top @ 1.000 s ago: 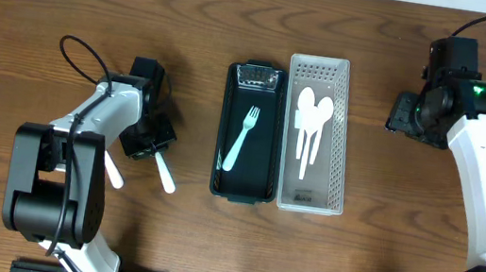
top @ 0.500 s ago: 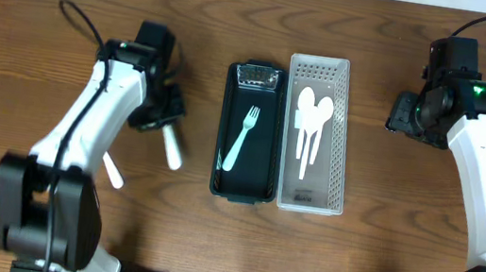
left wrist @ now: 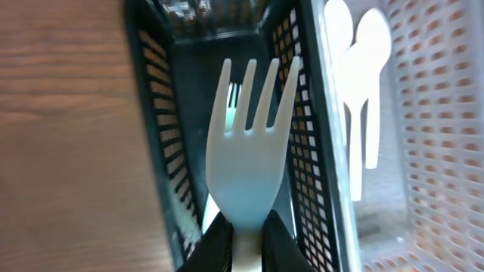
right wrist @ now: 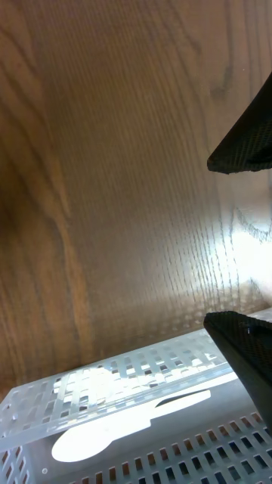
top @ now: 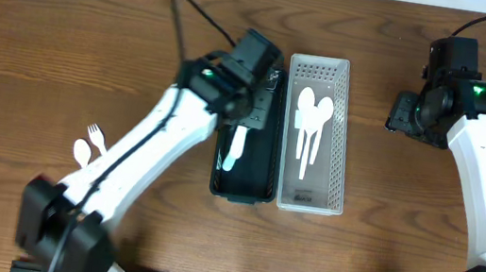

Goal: Pack container
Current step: 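Carry the fork into the black tray and release it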

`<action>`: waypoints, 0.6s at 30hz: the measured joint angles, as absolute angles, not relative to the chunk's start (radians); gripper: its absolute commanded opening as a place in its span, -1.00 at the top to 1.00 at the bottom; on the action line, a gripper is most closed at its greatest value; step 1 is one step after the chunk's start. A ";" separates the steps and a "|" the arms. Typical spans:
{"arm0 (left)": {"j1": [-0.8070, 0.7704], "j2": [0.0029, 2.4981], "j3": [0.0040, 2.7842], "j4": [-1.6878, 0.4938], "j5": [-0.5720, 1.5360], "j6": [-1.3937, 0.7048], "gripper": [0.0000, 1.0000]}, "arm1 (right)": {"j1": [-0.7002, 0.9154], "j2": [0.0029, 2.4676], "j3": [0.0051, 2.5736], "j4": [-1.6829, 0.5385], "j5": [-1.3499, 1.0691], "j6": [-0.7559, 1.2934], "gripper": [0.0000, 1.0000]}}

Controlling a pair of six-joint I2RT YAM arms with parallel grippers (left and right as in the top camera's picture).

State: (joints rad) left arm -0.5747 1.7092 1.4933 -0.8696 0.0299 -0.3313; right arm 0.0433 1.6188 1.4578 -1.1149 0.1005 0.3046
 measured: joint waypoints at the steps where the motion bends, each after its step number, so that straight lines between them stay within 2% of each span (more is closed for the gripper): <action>1: -0.582 1.737 1.493 -0.865 0.023 -0.331 0.88 | 0.043 1.619 1.458 -1.114 0.101 0.305 -0.24; 6: -0.593 1.860 1.493 -0.863 0.015 -0.331 0.86 | 0.043 1.619 1.458 -1.114 0.101 0.305 -0.24; 8: -0.593 1.894 1.493 -0.863 0.014 -0.331 0.70 | 0.043 1.619 1.458 -1.115 0.101 0.304 -0.24; 10: -0.593 1.912 1.493 -0.863 0.013 -0.324 0.39 | 0.043 1.619 1.458 -1.115 0.101 0.304 -0.24; 15: -0.593 1.919 1.493 -0.862 0.007 -0.311 -0.20 | 0.043 1.619 1.458 -1.116 0.101 0.303 -0.25; 18: -0.593 1.919 1.493 -0.861 0.001 -0.313 -0.26 | 0.043 1.619 1.458 -1.120 0.101 0.298 -0.25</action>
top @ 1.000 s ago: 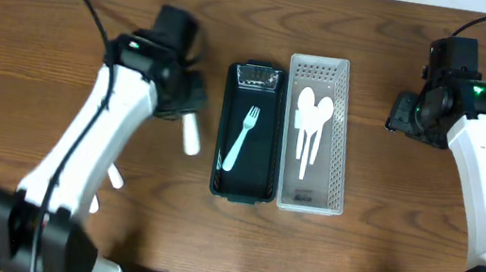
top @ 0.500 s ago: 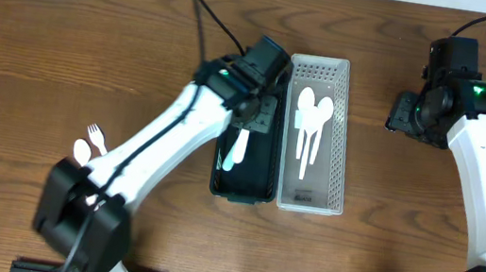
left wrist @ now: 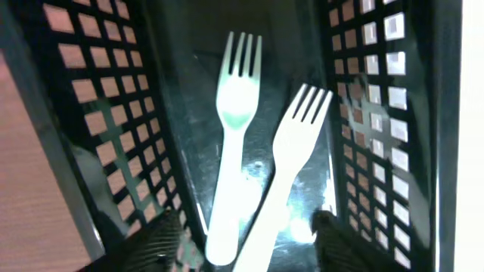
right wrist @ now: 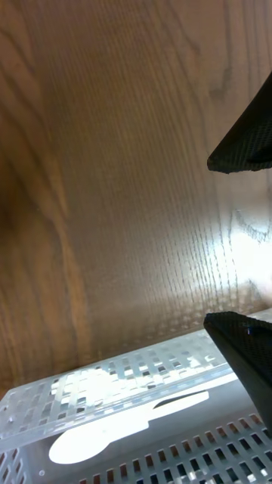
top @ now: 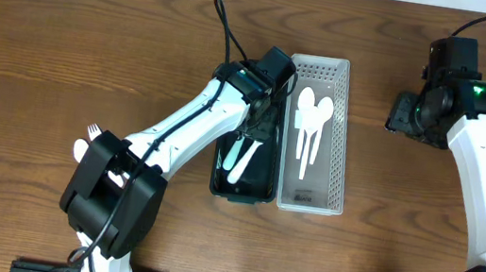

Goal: Pack container
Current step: 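Carry the fork into the black tray and release it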

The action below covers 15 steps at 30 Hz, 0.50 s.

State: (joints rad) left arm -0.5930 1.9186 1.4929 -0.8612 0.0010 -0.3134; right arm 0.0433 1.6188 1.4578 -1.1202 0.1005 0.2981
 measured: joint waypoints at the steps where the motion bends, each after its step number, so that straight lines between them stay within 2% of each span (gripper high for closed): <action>1: -0.593 1.919 1.493 -0.861 -0.001 -0.313 -0.26 | 0.043 1.619 1.458 -1.121 0.101 0.295 -0.25; 9: -0.592 1.893 1.494 -0.905 -0.025 -0.313 -0.34 | 0.043 1.619 1.458 -1.116 0.101 0.278 -0.40; 15: -0.531 1.721 1.530 -1.021 -0.102 -0.313 -0.49 | 0.043 1.619 1.458 -1.115 0.101 0.277 -0.43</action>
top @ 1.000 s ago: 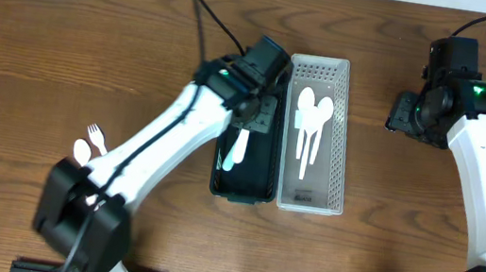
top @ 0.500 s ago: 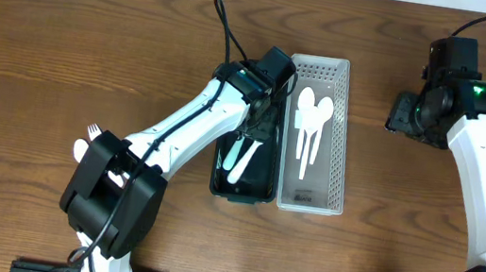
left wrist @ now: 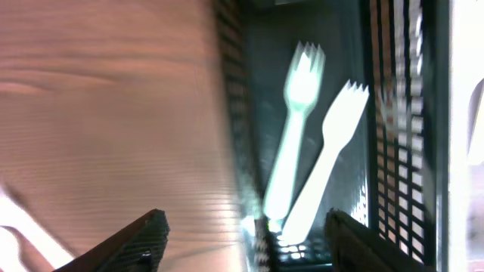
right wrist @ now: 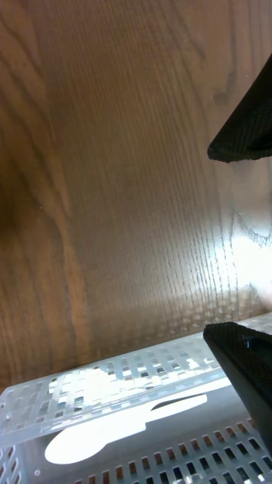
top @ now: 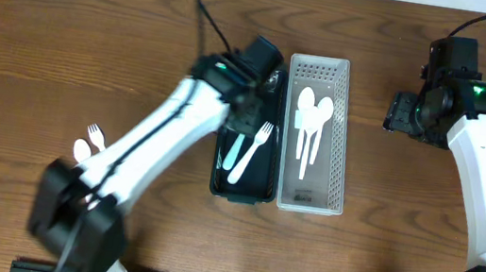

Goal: Pack container
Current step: 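Carry the fork into the black tray and release it, then move the left gripper back and grasp the pale-green fork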

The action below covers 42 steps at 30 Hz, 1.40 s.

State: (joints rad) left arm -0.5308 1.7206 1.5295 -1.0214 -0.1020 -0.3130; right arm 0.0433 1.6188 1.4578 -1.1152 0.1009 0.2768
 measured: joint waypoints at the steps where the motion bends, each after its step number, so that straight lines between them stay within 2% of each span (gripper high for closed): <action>1: -0.505 1.682 1.536 -1.033 -0.109 -0.313 -0.50 | 0.043 1.619 1.458 -1.115 0.101 0.277 -0.44; 3: -0.436 1.599 1.548 -1.065 -0.120 -0.326 -0.54 | 0.043 1.619 1.457 -1.115 0.101 0.277 -0.45; 8: -0.192 1.441 1.562 -1.165 -0.146 -0.400 -0.79 | 0.043 1.619 1.457 -1.118 0.101 0.277 -0.45; 13: 0.007 1.419 1.539 -1.197 -0.118 -0.452 -0.82 | 0.043 1.619 1.457 -1.130 0.101 0.277 -0.45; 19: 0.173 1.475 1.386 -1.083 -0.048 -0.450 -0.84 | 0.043 1.619 1.457 -1.144 0.101 0.269 -0.45; 26: 0.247 1.640 1.314 -1.020 0.001 -0.406 -0.83 | 0.043 1.619 1.457 -1.152 0.101 0.259 -0.45; 42: 0.248 1.880 1.296 -0.917 0.051 -0.384 -0.84 | 0.043 1.619 1.457 -1.203 0.101 0.258 -0.46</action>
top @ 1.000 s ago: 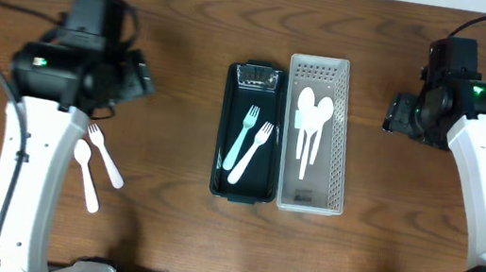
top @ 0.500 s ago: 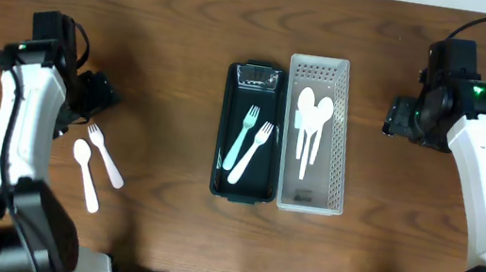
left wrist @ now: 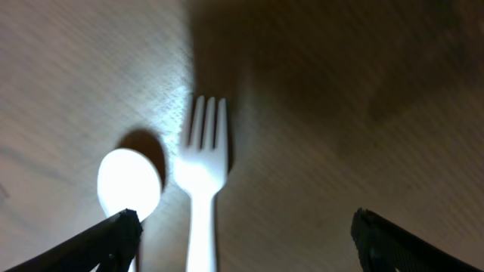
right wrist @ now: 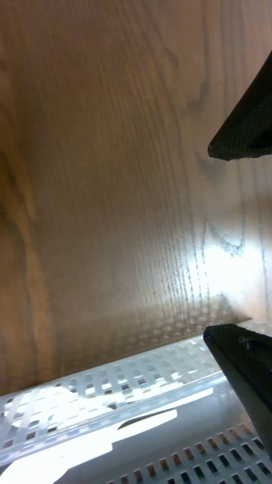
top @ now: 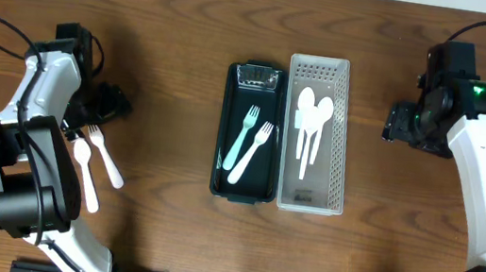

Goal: Pack container
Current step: 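Move the left gripper back and grasp the pale-green fork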

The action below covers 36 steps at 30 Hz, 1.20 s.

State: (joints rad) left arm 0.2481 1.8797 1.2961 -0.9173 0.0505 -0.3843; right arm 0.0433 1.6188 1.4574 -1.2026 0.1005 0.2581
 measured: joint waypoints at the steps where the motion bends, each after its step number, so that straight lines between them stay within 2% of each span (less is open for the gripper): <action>1: 0.248 1.880 1.287 -0.905 0.057 -0.384 -0.85 | 0.043 1.619 1.457 -1.208 0.101 0.258 -0.46; 10: 0.248 1.880 1.186 -0.826 0.080 -0.384 -0.84 | 0.043 1.619 1.457 -1.216 0.101 0.258 -0.47; 36: 0.248 1.880 1.123 -0.722 0.073 -0.384 -0.82 | 0.043 1.619 1.457 -1.245 0.101 0.258 -0.46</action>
State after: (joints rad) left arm 0.2481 1.8797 1.1229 -0.7216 0.0734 -0.3836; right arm 0.0433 1.6188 1.4574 -1.2449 0.1005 0.2581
